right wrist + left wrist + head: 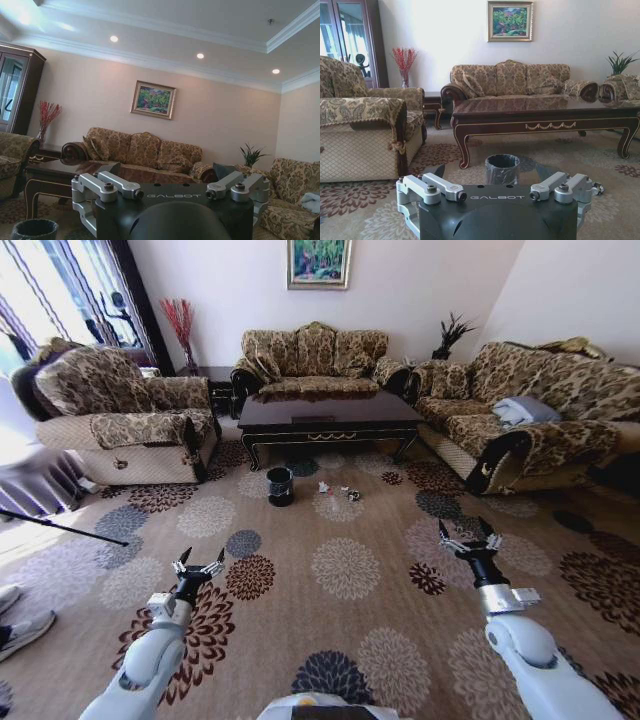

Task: Move to the front of the table and pick up the trash from the floor, then place it into the trash bin.

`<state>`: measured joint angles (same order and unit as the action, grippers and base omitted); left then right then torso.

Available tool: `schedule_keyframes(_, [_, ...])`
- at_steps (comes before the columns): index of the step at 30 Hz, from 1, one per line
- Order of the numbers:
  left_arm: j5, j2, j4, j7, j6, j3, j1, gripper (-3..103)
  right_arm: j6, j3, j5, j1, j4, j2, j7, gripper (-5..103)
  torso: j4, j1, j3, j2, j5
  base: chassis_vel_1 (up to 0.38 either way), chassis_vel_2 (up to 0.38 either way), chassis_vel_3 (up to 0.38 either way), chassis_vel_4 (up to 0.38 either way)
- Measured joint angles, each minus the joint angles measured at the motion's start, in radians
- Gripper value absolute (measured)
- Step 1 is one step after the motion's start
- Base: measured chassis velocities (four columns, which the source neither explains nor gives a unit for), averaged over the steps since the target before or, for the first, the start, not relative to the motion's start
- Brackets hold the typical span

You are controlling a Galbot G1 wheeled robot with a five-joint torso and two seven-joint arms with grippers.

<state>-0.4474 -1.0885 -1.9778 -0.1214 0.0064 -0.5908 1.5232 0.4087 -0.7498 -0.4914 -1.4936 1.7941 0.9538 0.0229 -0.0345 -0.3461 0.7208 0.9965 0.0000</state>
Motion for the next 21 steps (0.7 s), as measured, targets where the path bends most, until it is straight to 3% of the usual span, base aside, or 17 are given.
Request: schedule_keyframes(21, [0.012,-0.007,0.016,-0.003,0.011,0.003,-0.005,100,0.028,0.023,0.018,0.005,-0.026,0.016,0.046,100,0.0,0.043,-0.055,-0.098,-0.0001,0.0,0.0,0.0,0.0])
